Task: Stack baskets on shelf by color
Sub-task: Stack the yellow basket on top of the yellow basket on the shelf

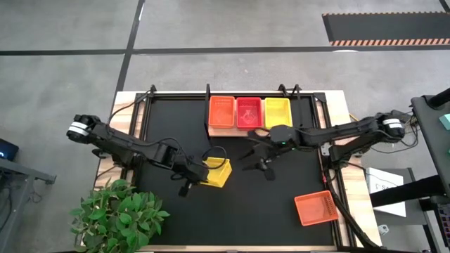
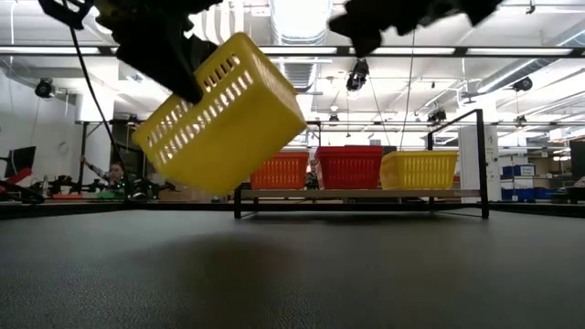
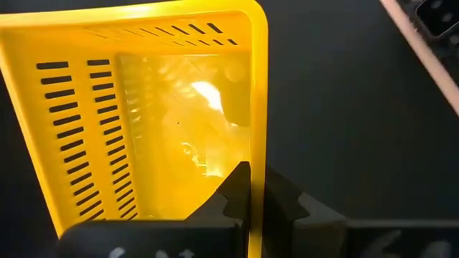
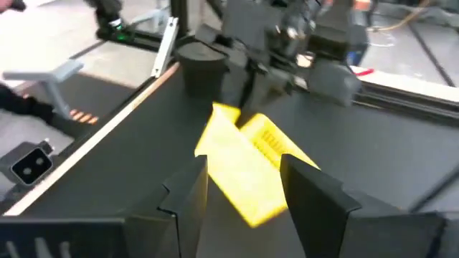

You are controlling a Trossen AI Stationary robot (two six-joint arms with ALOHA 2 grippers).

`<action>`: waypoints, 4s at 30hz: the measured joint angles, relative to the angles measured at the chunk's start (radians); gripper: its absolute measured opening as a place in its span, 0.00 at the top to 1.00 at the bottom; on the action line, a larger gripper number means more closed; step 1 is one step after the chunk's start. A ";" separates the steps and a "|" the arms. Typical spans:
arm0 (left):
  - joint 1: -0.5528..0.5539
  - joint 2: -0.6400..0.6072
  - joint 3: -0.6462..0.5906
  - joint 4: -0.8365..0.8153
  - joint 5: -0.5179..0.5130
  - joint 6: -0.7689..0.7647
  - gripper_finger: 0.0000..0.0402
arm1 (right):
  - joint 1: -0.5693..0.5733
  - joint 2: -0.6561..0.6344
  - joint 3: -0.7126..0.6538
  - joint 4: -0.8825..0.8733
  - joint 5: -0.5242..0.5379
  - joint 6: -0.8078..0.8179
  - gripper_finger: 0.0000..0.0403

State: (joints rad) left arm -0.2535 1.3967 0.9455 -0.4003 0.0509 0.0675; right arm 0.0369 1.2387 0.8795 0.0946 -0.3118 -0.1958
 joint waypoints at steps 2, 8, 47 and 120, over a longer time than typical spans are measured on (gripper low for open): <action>0.000 0.011 -0.002 -0.001 0.000 0.008 1.00 | -0.002 0.060 0.070 -0.052 -0.032 -0.043 0.58; -0.002 0.023 -0.002 0.000 0.018 0.065 1.00 | -0.021 0.242 0.234 -0.151 -0.177 -0.166 0.57; -0.003 0.021 -0.003 0.041 0.022 0.176 0.65 | -0.033 0.549 0.496 -0.386 -0.369 -0.330 0.98; -0.001 -0.210 -0.018 0.078 -0.226 0.199 0.60 | -0.511 -0.350 -0.245 -0.418 0.270 -0.340 0.98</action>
State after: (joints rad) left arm -0.2546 1.1870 0.9276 -0.3222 -0.1747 0.2668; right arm -0.4744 0.8890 0.6342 -0.3237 -0.0415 -0.5362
